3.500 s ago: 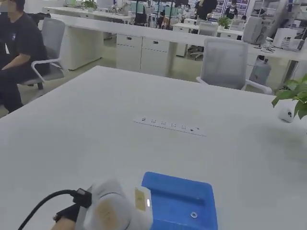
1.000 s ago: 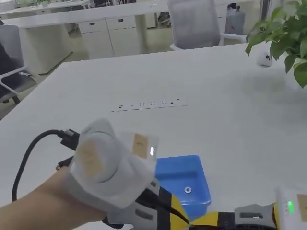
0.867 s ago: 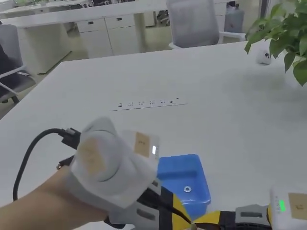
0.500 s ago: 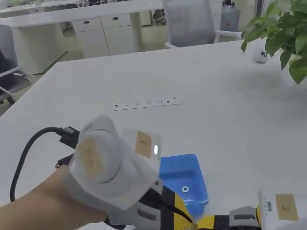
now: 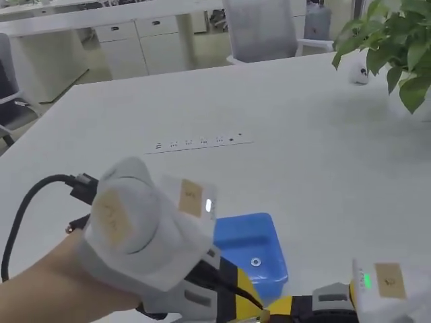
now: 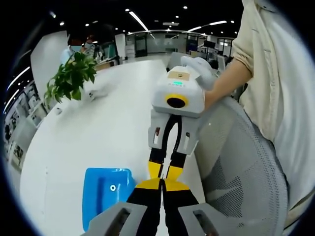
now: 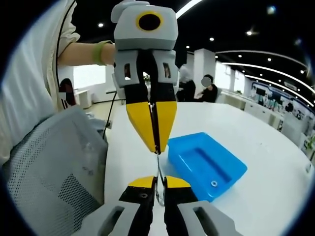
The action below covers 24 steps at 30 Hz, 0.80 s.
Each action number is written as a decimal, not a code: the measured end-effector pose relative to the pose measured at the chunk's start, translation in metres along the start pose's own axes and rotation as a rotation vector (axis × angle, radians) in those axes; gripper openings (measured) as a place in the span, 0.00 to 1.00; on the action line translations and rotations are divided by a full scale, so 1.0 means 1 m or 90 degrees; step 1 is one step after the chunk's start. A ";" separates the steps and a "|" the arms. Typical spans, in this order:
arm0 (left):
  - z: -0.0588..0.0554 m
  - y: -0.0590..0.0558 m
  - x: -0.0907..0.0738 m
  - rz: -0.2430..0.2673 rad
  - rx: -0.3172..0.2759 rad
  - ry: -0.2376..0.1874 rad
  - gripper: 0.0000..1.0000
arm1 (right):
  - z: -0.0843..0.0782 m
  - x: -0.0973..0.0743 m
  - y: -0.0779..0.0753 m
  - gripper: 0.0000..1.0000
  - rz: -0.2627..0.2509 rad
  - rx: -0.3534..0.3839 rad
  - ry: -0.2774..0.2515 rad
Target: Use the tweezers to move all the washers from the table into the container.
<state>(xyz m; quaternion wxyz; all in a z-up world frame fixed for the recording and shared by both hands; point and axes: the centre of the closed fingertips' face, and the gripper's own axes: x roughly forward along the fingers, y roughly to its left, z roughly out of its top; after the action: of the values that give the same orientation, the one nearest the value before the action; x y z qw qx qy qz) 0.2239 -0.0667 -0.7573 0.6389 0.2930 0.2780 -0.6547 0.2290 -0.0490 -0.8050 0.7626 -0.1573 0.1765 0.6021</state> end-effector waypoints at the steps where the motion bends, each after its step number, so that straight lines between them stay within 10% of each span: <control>1: -0.001 0.000 0.001 -0.001 0.003 0.003 0.00 | -0.001 0.000 0.000 0.03 0.001 0.000 0.003; 24: 0.000 -0.001 0.002 -0.011 0.001 0.008 0.00 | -0.006 0.007 0.003 0.03 0.000 -0.036 0.030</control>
<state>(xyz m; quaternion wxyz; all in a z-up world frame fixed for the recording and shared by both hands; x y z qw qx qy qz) 0.2232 -0.0680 -0.7587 0.6314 0.2950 0.2840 -0.6585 0.2275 -0.0447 -0.8141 0.7536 -0.1928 0.1773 0.6029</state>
